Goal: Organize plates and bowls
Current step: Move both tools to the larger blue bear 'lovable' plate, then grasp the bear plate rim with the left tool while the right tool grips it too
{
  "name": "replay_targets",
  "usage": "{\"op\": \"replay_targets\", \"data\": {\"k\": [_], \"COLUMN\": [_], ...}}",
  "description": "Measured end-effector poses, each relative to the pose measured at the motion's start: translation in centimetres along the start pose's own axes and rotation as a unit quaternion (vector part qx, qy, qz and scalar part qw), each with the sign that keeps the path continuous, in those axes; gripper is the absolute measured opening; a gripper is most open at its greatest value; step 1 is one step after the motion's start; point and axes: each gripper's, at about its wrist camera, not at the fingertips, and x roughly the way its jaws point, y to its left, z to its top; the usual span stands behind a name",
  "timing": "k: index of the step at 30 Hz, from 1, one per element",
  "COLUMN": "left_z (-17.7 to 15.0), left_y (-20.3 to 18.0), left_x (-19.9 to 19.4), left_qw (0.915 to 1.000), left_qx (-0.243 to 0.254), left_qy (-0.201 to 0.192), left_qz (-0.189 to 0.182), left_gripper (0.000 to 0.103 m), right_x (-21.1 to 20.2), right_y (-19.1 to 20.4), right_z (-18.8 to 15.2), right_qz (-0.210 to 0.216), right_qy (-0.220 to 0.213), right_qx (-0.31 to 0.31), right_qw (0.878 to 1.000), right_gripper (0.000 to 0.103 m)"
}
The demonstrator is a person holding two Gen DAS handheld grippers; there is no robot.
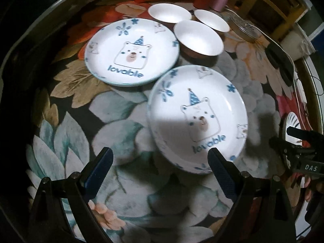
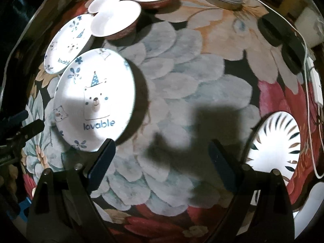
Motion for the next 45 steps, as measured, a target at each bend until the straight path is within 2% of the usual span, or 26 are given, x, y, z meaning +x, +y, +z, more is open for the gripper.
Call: {"op": "replay_targets", "data": {"k": [7, 18, 31, 34, 37, 39, 41, 44, 45], "left_z": [0.6, 1.6, 1.8, 1.9, 2.1, 2.4, 2.7, 3.1, 3.2], "left_y": [2.5, 3.9, 4.1, 4.3, 4.2, 4.0, 3.7, 3.1, 2.7], "left_x": [1.5, 3.7, 6.2, 6.5, 6.8, 7.1, 7.7, 8.1, 8.2], "left_qw": [0.9998, 0.9991, 0.9981, 0.9976, 0.9975, 0.9976, 0.9979, 0.9979, 0.9979], "left_qx": [-0.018, -0.039, -0.048, -0.049, -0.043, -0.036, -0.029, -0.014, -0.006], "left_qy": [-0.004, 0.0, 0.004, 0.004, 0.001, 0.004, 0.01, 0.01, 0.01], "left_qz": [-0.001, -0.013, -0.038, -0.049, -0.055, -0.058, -0.057, -0.063, -0.064], "left_gripper": [0.095, 0.095, 0.094, 0.083, 0.071, 0.052, 0.044, 0.037, 0.033], "right_x": [1.1, 3.4, 5.7, 5.8, 6.0, 6.5, 7.2, 8.4, 8.3], "right_y": [2.6, 6.3, 5.8, 4.6, 2.8, 1.7, 0.9, 0.8, 0.7], "right_z": [1.3, 2.8, 3.9, 4.4, 5.5, 6.1, 6.5, 7.2, 6.5], "right_qz": [0.005, 0.007, 0.015, 0.026, 0.048, 0.062, 0.077, 0.089, 0.09], "right_qy": [0.01, 0.013, 0.007, -0.012, -0.023, -0.018, -0.013, 0.007, 0.011], "right_qx": [-0.026, -0.072, -0.067, -0.051, -0.022, -0.007, 0.001, -0.012, -0.018], "right_qw": [1.0, 0.997, 0.998, 0.998, 0.998, 0.998, 0.997, 0.996, 0.996], "right_gripper": [0.094, 0.094, 0.092, 0.092, 0.082, 0.069, 0.06, 0.034, 0.031]}}
